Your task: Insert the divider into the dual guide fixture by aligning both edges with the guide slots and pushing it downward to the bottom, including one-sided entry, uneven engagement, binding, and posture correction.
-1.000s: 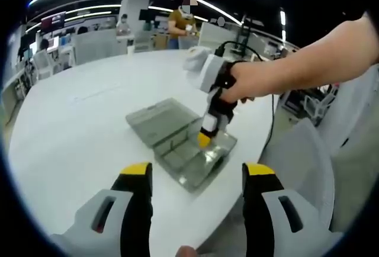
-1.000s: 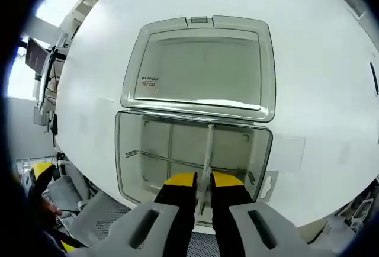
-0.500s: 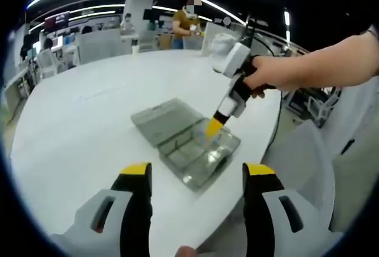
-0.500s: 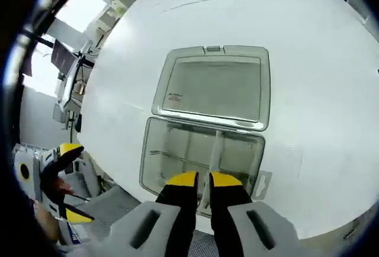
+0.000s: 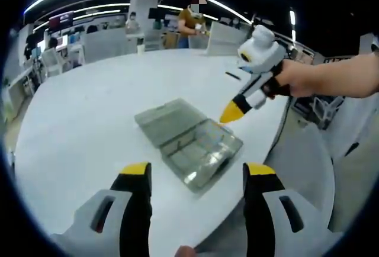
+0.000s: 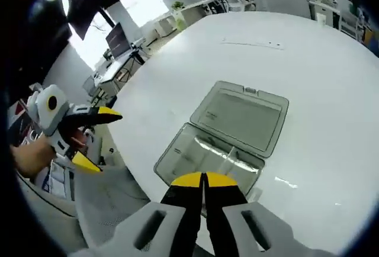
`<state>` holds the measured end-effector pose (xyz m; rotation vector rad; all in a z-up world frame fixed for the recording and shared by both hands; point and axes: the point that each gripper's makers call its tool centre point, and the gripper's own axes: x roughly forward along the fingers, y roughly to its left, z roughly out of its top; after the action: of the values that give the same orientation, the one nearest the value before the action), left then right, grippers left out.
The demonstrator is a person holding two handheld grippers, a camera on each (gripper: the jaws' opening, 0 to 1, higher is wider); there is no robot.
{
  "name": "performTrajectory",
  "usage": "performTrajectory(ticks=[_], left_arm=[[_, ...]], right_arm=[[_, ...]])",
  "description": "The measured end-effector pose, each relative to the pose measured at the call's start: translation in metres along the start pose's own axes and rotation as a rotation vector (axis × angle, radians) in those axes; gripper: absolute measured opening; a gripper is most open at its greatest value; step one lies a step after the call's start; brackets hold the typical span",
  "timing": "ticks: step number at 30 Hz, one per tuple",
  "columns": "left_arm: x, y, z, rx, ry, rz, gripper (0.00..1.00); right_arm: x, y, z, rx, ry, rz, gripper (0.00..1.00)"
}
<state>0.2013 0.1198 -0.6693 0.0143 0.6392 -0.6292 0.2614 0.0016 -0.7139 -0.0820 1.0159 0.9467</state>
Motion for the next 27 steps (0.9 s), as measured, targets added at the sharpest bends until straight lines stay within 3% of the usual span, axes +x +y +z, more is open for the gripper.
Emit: performTrajectory(ticks=[7,13,21,27], left_arm=[[0.001,-0.001,-0.001,-0.007,0.014,0.022,0.61],[0.001,-0.001,-0.003,-0.014,0.031,0.042,0.61],[0.002,0.003,-0.009,-0.028,0.062,0.063,0.63],[0.001,0.012,-0.019,-0.031,0.108,0.092,0.64]], right_arm=[[-0.014,0.002,0.0,-0.121,-0.092,0.046,0.0],[-0.027,0.007,0.006,-0.281,-0.195,0.073,0.0],[-0.039,0.012,0.006,-0.326,-0.257,0.112,0.0],[-0.044,0.017,0.001,-0.373,-0.284,0.141,0.15]])
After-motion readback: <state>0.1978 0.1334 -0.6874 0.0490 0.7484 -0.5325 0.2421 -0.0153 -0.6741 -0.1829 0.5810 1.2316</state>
